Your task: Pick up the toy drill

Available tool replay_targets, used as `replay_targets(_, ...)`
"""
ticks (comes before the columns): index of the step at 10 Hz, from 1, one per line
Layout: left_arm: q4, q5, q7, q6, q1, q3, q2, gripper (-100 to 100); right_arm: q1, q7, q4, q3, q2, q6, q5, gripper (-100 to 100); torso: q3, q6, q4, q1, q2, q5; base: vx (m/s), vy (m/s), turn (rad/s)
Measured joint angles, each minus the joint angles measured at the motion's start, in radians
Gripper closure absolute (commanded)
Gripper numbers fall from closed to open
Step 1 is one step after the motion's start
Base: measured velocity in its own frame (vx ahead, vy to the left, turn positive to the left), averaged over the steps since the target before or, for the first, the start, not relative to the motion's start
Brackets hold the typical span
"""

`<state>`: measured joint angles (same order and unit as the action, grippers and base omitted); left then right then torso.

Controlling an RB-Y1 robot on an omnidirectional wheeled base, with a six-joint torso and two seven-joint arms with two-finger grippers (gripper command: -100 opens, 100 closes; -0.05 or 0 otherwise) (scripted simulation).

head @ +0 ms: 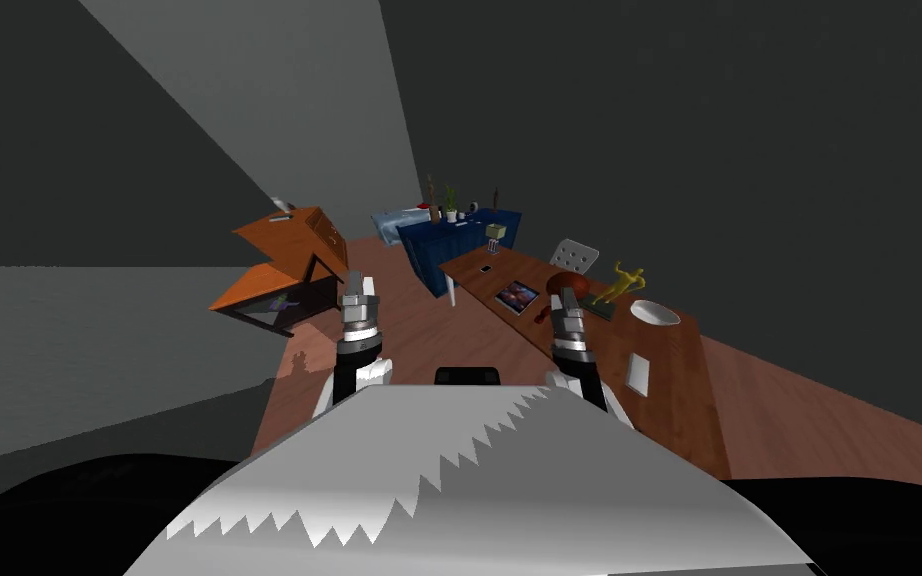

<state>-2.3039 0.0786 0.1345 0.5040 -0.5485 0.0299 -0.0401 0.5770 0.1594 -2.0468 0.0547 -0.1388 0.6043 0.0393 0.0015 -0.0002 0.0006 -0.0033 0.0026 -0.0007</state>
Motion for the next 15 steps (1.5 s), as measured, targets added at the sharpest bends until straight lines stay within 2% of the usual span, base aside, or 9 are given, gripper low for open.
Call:
replay_targets(1, 0.000, 0.000, 0.000, 0.000, 0.000, 0.000, 0.000, 0, 0.003, 0.021, 0.003, 0.004, -0.008, -0.007, -0.004, -100, 0.000, 0.000, 0.000, 0.000, 0.000, 0.000, -0.049, -0.027, 0.225)
replay_targets(4, 0.000, 0.000, 0.000, 0.000, 0.000, 0.000, 0.000, 0, 0.008, 0.092, 0.067, 0.032, -0.052, -0.016, -0.017, -100, 0.000, 0.000, 0.000, 0.000, 0.000, 0.000, -0.046, -0.032, 0.145)
replay_targets(7, 0.000, 0.000, 0.000, 0.000, 0.000, 0.000, 0.000, 0, 0.026, 0.170, 0.094, 0.047, -0.081, -0.038, -0.032, -100, 0.000, 0.001, 0.000, 0.000, 0.000, 0.000, -0.049, -0.036, 0.200)
replay_targets(10, 0.000, 0.000, 0.000, 0.000, 0.000, 0.000, 0.000, 0, 0.024, 0.254, 0.169, 0.073, -0.122, -0.045, -0.047, -100, 0.000, 0.000, 0.000, -0.001, 0.001, 0.000, -0.059, -0.037, 0.159)
replay_targets(12, 0.000, 0.000, 0.000, 0.000, 0.000, 0.000, 0.000, 0, 0.054, 0.310, 0.174, 0.084, -0.142, -0.060, -0.057, -100, 0.000, 0.000, 0.000, -0.001, 0.000, 0.000, -0.050, -0.037, 0.177)
replay_targets(15, 0.000, 0.000, 0.000, 0.000, 0.000, 0.000, 0.000, 0, 0.064, 0.390, 0.233, 0.104, -0.175, -0.060, -0.068, -100, 0.000, 0.001, 0.000, -0.001, -0.001, 0.000, -0.037, -0.029, 0.128)
